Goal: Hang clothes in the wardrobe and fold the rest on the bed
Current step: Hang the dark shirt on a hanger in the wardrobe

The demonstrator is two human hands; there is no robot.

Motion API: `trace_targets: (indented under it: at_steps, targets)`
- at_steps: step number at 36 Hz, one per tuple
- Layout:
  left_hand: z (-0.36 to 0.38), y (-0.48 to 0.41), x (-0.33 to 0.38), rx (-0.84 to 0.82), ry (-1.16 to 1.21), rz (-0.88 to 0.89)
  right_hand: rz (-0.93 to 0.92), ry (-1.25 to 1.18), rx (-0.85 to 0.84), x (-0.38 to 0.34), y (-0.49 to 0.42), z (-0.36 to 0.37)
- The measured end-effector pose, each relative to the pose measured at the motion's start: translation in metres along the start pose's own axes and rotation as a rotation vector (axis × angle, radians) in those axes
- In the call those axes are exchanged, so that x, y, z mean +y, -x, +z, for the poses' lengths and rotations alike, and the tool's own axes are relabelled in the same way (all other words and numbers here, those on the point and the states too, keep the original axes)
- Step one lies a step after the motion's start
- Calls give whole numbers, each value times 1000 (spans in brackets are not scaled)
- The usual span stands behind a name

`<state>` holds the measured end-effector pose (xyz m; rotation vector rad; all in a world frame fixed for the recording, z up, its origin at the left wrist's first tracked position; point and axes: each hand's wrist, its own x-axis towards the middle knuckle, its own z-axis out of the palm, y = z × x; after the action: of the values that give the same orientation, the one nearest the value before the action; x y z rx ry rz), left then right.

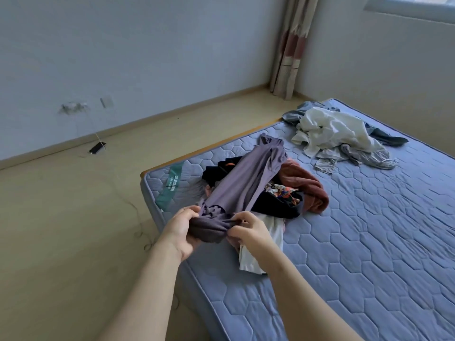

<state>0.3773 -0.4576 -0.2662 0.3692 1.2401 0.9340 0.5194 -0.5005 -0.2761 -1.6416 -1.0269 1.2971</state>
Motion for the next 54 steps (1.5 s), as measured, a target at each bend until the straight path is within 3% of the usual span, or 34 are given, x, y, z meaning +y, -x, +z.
trace_targets:
  at_steps: [5,11,19,24,28,32,36,40,43,45,48,51,54]
  targets:
    - [18,20,-3,-109,91,-77,175,-909,220,-13,9,-11]
    - [35,28,-22,-212,-243,-109,322,-1227,460,-15,4,-28]
    - [31,22,-36,-98,-699,59,352,-693,500,-4,11,-50]
    - [41,16,-31,-222,-1064,477,94,-385,387,-3,24,-49]
    - [60,15,-23,-467,-1083,575,54,-336,323,-4,34,-57]
    - [84,6,-20,-644,-1401,651,-9,-334,254,-7,47,-68]
    - [107,5,-17,-687,-1746,676,-54,-336,145,-9,61,-79]
    - [121,7,-7,-586,-1974,872,-108,-343,42,-11,73,-92]
    - [122,9,-3,-463,-1919,1026,-143,-383,72,-14,78,-99]
    - [120,17,-2,-408,-1789,998,-154,-402,147,-15,77,-102]
    - [117,26,0,-396,-1512,782,-154,-242,254,-16,71,-100]
    - [116,34,3,-457,-1146,481,-147,-111,217,-14,64,-89]
    - [114,53,6,-530,-1090,384,-160,-37,148,-9,54,-75]
